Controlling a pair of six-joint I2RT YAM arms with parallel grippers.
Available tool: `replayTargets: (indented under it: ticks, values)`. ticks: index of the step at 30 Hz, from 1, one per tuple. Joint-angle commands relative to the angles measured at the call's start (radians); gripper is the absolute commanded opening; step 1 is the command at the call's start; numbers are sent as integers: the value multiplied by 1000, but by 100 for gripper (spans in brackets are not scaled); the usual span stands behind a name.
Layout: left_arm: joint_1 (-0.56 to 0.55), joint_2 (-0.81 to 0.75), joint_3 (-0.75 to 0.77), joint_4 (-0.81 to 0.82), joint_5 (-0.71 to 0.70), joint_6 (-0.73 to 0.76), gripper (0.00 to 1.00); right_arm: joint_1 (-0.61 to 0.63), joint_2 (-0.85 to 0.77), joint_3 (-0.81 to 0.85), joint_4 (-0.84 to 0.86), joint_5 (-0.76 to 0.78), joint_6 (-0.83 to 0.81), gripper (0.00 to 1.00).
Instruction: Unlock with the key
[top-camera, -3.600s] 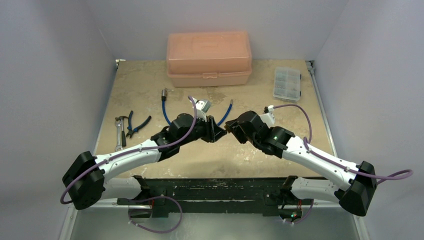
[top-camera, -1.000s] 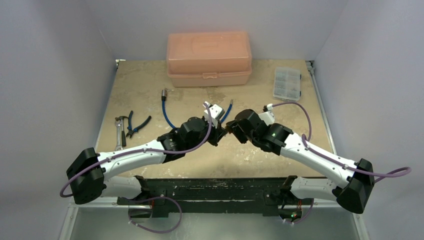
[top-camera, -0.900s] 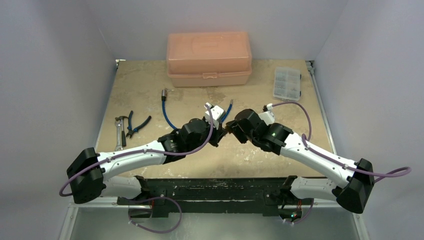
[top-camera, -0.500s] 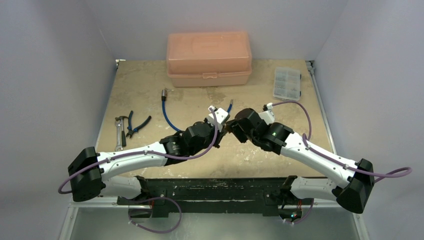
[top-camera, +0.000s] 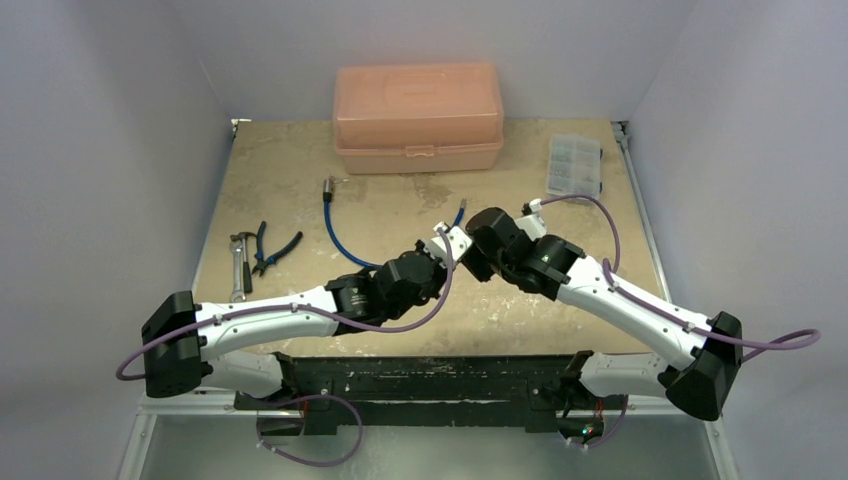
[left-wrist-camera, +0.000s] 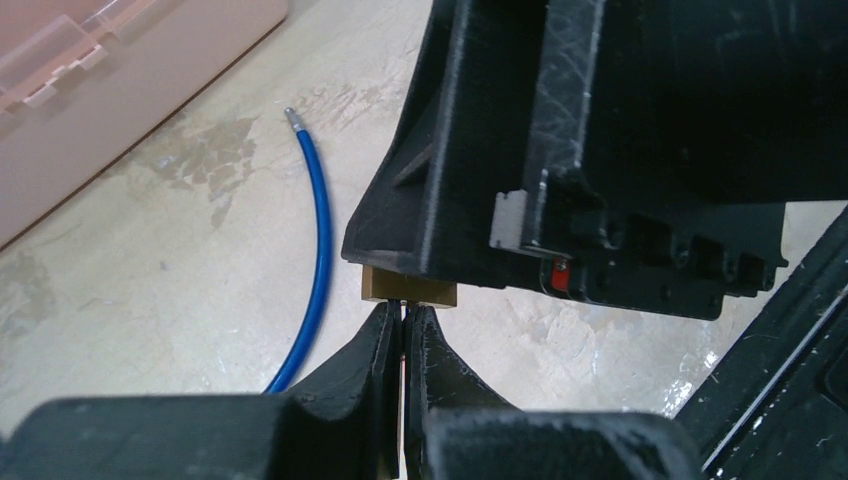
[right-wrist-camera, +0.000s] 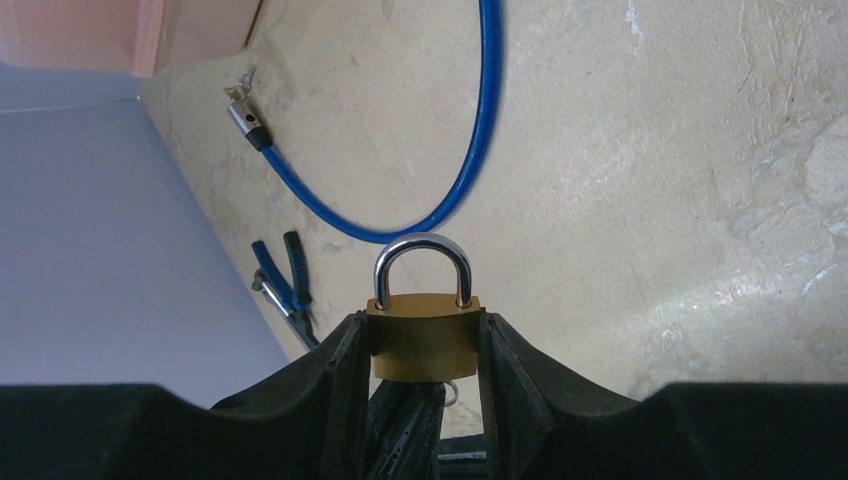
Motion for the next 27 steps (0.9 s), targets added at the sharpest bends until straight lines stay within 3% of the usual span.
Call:
replayTargets:
  ticks: [1,9,14,17,18,27]
  values:
    - [-33,39,53,-57,-103,102,0,6,11,113,-32,-60,10,0]
    - [-80,90,97,-70,-244,185,0,6,63,182,-137,-72,15,0]
    - [-81,69,116,-96,-198,131,2,6,47,171,-127,-50,11,0]
    - [-81,35,119,-126,-158,104,32,6,32,160,-133,-20,17,0]
    - [-81,22,116,-134,-144,101,37,6,28,157,-135,-12,19,0]
    - [-43,-152,14,-116,-23,-22,50,6,8,143,-139,13,28,0]
